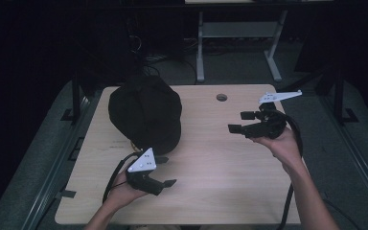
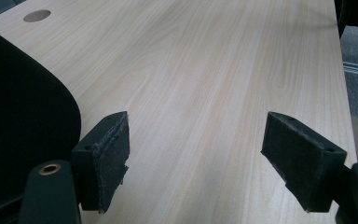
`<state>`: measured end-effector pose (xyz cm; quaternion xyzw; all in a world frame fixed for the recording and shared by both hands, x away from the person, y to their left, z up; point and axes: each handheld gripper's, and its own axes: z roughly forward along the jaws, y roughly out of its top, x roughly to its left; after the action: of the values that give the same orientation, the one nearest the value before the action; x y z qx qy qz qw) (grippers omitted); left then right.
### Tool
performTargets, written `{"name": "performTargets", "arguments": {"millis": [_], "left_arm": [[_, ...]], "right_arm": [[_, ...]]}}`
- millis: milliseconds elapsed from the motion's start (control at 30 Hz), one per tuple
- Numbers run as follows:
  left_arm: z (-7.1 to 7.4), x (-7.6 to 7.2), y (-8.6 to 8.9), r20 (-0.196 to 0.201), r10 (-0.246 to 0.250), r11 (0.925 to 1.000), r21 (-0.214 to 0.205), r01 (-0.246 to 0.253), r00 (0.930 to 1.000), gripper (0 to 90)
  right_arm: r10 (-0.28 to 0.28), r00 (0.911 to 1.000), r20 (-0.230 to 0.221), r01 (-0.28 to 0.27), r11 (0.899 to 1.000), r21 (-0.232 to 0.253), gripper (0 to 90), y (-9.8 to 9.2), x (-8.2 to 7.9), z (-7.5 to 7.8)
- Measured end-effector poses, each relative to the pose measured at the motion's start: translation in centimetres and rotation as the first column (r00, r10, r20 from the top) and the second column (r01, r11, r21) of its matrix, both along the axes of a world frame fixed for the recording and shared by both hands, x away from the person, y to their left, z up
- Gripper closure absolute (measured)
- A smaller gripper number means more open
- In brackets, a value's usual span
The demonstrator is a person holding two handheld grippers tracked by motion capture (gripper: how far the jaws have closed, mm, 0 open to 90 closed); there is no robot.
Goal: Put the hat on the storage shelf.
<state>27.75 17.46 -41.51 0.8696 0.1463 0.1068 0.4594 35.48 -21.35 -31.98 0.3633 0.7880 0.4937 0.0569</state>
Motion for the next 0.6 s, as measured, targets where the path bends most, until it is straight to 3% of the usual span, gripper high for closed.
{"name": "performTargets", "arguments": {"millis": [600], "left_arm": [[-0.1, -0.1, -0.2, 0.004, -0.003, 1.0000, 0.008, 0.003, 1.0000, 22.8]], "right_arm": [[-0.051, 0.9984, -0.024, 0.050, 0.999, -0.005, 16.8, -3.1, -3.0, -3.0]]}}
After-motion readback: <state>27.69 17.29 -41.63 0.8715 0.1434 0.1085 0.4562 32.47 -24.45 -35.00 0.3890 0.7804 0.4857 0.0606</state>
